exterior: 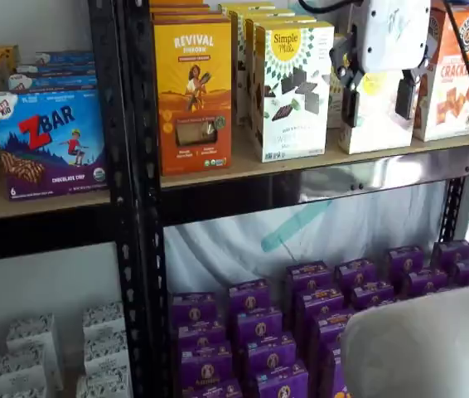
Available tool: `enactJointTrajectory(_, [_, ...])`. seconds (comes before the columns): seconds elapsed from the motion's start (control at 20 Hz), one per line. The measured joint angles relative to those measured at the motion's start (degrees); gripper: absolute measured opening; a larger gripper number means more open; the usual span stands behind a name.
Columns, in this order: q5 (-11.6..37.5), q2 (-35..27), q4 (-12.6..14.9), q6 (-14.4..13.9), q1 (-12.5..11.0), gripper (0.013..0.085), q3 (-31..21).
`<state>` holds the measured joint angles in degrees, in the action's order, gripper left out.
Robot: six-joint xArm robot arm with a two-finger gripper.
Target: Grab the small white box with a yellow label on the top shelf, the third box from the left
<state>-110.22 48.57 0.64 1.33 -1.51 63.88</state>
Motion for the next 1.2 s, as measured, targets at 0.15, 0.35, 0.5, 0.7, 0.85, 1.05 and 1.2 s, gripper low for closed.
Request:
enactJointTrajectory(0.15, [3.3,-0.8,1.0,2.8,-2.7,0.085,-0.7])
enactJointTrajectory(0.35, [7.7,-2.8,1.9,6.7,-6.6,0.085,-0.9])
enactJointTrajectory(0.5, [11.0,-5.1,1.9,9.5,-9.6,0.085,-0.2])
enactJointTrajectory(0.7, [14.7,-8.2,1.2,11.9,-12.3,0.085,1.5])
enactJointTrajectory(0.85, [15.9,-10.2,0.3,13.4,-14.1,0.085,3.1])
enactJointTrajectory(1.05, [17.4,-12.3,-0.8,15.5,-16.3,0.085,4.9])
enactJointTrajectory(1.2, [18.1,-13.5,-1.4,16.8,-17.7,0.085,6.0])
